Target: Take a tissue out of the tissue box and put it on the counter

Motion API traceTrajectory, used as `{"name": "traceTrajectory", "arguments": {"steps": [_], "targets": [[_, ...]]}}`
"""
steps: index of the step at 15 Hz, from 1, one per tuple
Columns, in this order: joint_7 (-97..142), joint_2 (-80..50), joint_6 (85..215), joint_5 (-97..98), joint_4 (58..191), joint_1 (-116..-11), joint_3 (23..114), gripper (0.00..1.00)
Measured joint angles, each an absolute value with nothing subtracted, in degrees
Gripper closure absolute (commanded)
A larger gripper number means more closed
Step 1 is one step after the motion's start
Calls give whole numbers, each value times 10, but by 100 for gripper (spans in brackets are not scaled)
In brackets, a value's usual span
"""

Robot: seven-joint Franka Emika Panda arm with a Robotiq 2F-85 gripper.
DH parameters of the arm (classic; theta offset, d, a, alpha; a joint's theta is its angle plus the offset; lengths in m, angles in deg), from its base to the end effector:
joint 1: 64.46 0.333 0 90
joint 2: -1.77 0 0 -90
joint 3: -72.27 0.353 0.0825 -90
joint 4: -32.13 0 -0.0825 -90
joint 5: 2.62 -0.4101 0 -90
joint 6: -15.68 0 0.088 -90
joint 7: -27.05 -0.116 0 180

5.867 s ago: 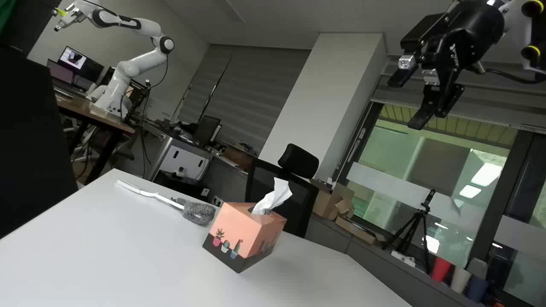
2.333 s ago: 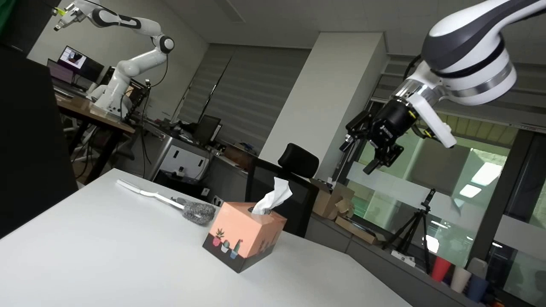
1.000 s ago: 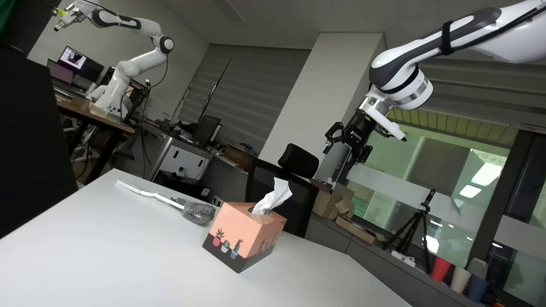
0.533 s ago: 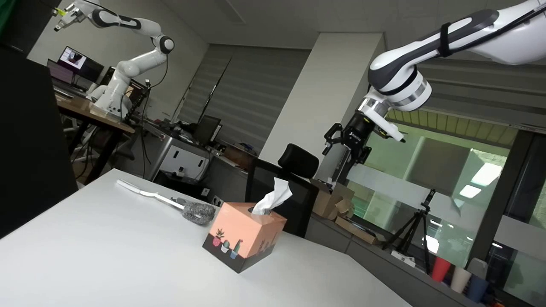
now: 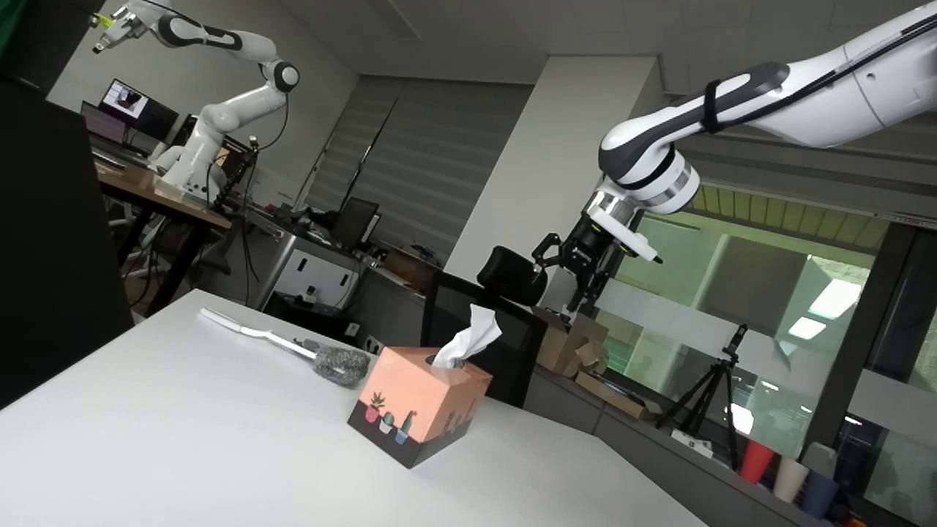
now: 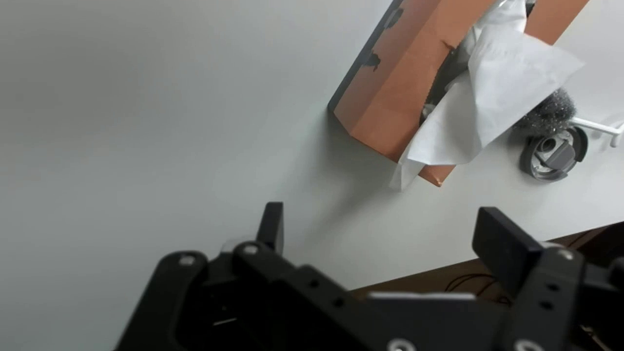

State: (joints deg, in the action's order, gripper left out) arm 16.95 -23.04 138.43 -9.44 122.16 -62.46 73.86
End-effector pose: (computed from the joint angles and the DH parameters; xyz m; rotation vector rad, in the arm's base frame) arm 0.7315 0.0490 0.4191 -2.9931 0.2618 -0.1854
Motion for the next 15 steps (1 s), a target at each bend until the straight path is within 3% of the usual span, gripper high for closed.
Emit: {"name": "traceTrajectory", "arguments": {"steps": [14,15], "targets": [[-103,-414,1237,-186,1018,-592,733,0],[-115,-421,1236,-193,1011,-593,733,25]]}}
